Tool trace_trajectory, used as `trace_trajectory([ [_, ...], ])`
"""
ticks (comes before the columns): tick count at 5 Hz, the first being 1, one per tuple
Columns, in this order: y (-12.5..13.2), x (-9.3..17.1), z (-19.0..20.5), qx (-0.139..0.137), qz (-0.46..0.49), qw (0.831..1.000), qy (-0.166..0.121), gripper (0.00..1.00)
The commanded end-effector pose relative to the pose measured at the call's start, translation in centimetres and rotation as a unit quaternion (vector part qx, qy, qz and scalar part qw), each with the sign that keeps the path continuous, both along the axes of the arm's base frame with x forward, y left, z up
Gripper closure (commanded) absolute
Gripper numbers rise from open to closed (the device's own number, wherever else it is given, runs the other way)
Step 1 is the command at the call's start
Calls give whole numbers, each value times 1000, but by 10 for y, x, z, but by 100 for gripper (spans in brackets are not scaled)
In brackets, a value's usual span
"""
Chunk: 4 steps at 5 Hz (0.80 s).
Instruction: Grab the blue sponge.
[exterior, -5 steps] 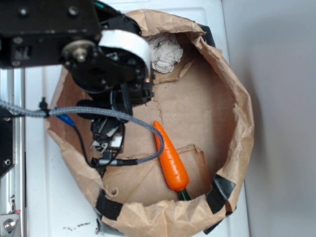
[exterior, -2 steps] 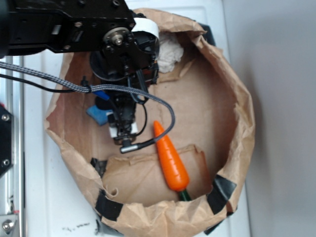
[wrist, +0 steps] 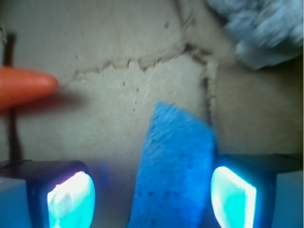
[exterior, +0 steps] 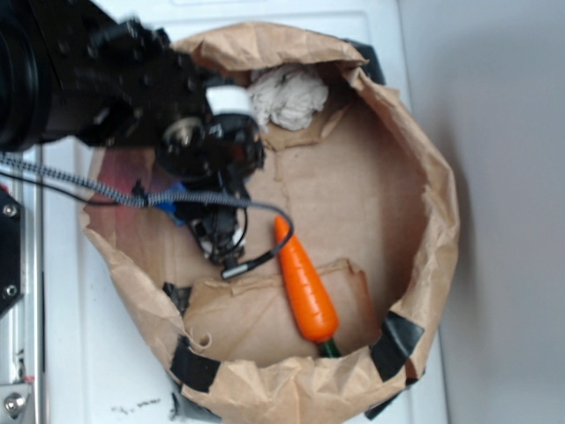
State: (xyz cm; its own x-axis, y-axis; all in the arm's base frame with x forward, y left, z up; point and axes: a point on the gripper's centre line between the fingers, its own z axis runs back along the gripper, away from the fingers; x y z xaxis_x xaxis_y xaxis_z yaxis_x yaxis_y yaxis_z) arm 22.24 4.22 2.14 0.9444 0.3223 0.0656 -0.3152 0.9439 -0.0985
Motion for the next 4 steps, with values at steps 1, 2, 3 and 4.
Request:
trace_trajectory([
  [1,0,11,7,8,19,999,-30,100],
  [2,0,11,16,0,11,999,-39,100],
  [3,-4,10,49,-17,-16,999,-37,100],
  [4,-7,13,95,-45,-20,998,-26,100],
])
